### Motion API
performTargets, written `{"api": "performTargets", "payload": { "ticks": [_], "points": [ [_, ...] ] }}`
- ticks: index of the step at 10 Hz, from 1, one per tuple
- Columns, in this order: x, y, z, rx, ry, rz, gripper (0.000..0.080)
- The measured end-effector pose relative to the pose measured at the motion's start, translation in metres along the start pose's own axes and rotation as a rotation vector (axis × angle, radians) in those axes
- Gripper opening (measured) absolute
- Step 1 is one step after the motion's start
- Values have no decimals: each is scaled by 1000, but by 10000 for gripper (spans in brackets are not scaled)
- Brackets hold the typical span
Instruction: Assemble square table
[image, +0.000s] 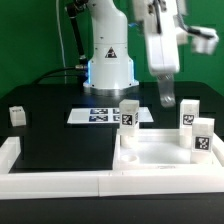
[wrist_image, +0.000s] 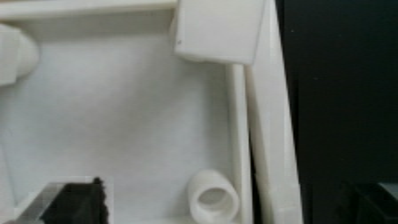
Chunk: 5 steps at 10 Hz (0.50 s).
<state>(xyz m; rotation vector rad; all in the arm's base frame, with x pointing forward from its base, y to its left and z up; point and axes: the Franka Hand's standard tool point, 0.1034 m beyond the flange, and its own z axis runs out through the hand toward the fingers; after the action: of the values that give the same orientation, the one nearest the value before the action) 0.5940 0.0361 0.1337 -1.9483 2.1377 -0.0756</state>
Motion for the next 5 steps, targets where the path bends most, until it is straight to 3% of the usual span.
{"api": "performTargets", "payload": {
  "ticks": [1, 2, 5],
  "points": [
    [16, 8, -20, 33, -14, -27, 649],
    [25, 16, -27, 40, -15, -70, 649],
    [26, 17, -24, 36, -8, -286, 649]
  ]
}}
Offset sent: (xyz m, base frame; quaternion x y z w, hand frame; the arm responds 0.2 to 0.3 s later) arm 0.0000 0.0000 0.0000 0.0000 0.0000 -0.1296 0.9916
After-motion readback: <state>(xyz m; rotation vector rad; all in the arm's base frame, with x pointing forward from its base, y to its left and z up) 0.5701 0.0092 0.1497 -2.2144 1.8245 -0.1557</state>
